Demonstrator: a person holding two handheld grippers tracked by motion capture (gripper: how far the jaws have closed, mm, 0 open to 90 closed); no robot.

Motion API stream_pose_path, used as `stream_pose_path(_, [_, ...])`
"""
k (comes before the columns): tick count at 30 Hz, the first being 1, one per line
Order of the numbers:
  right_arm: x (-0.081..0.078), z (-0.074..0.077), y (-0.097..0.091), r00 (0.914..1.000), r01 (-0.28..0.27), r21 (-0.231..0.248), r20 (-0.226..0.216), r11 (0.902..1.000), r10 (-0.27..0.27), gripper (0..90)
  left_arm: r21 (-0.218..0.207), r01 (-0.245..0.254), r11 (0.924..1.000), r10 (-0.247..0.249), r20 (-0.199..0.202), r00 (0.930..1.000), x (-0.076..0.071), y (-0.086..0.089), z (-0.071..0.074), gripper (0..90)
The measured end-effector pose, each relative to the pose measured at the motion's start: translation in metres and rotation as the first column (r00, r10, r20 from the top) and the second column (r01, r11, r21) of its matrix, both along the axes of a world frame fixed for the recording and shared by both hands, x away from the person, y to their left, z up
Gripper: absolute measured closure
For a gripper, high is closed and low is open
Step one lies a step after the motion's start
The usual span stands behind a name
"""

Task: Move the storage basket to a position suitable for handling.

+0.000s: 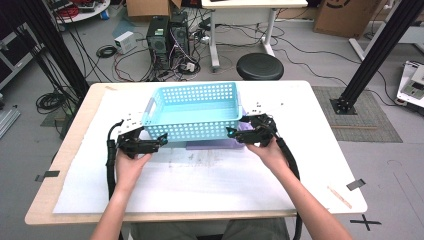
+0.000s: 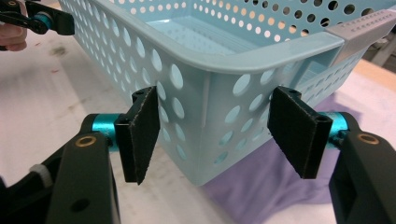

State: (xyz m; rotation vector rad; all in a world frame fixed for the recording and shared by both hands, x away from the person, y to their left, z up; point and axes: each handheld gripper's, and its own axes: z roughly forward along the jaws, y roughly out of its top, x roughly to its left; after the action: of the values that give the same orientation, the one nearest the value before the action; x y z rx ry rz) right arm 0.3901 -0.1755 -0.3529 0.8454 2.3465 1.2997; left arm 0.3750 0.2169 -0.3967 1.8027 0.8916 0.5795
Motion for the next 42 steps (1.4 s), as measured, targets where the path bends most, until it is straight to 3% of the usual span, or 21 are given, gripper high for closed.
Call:
stream_pose_path(3, [0.012, -0.003, -0.014, 0.9997, 0.011, 0.03, -0.02, 0.9995, -0.01, 35.1, -0.014, -0.002, 0.9999, 0.002, 0.01, 0.9999, 0.012, -0.011, 0.0, 16.6])
stream_pose_path(6, [0.026, -0.009, -0.026, 0.9991, 0.013, 0.043, -0.042, 0.999, -0.011, 35.1, 0.004, -0.006, 1.0, 0.006, -0.009, 0.9999, 0.024, -0.024, -0.002, 16.6])
stream_pose_path(10, [0.037, -0.012, -0.038, 0.9991, 0.024, 0.038, -0.036, 0.999, -0.023, 35.1, -0.006, -0.009, 0.9999, 0.009, 0.005, 0.9999, 0.037, -0.037, -0.007, 16.6])
stream_pose_path(14, [0.048, -0.014, -0.05, 0.9986, 0.039, 0.022, -0.037, 0.999, -0.038, 35.0, 0.016, -0.011, 0.9998, 0.012, -0.038, 0.9992, 0.054, -0.052, -0.008, 16.6])
stream_pose_path(19, [0.066, -0.024, -0.064, 0.9954, 0.061, 0.045, -0.077, 0.9971, -0.058, 35.6, 0.035, -0.015, 0.9993, 0.017, -0.053, 0.9985, 0.071, -0.065, -0.01, 16.5])
stream_pose_path(21, [0.07, -0.027, -0.066, 0.993, 0.095, 0.047, -0.075, 0.9943, -0.092, 37.8, 0.041, -0.028, 0.9988, 0.03, -0.045, 0.9985, 0.075, -0.071, -0.01, 16.4])
stream_pose_path(23, [0.074, -0.03, -0.066, 0.9906, 0.132, 0.021, -0.04, 0.9911, -0.131, 41.5, 0.034, -0.034, 0.9988, 0.035, -0.01, 0.9993, 0.077, -0.076, -0.009, 16.4])
stream_pose_path(25, [0.079, -0.035, -0.065, 0.9858, 0.161, 0.015, -0.049, 0.9868, -0.16, 40.7, 0.052, -0.041, 0.9978, 0.04, 0.016, 0.9991, 0.08, -0.08, -0.01, 16.4])
stream_pose_path(29, [0.085, -0.043, -0.065, 0.9841, 0.165, -0.003, -0.066, 0.9862, -0.165, 41.7, 0.088, -0.048, 0.995, 0.049, -0.013, 0.9987, 0.087, -0.081, -0.02, 16.8])
stream_pose_path(32, [0.086, -0.045, -0.063, 0.9763, 0.2, -0.012, -0.082, 0.9797, -0.2, 42.1, 0.086, -0.054, 0.9948, 0.055, -0.002, 0.9985, 0.089, -0.083, -0.021, 17.4])
stream_pose_path(38, [0.087, -0.047, -0.062, 0.9689, 0.228, -0.015, -0.096, 0.9736, -0.228, 43.6, 0.126, -0.061, 0.9902, 0.07, -0.069, 0.9951, 0.1, -0.085, -0.015, 16.8])
stream_pose_path(42, [0.086, -0.046, -0.062, 0.967, 0.227, -0.017, -0.114, 0.9737, -0.228, 45.4, 0.064, -0.068, 0.9956, 0.075, -0.123, 0.9896, 0.102, -0.081, -0.019, 16.9])
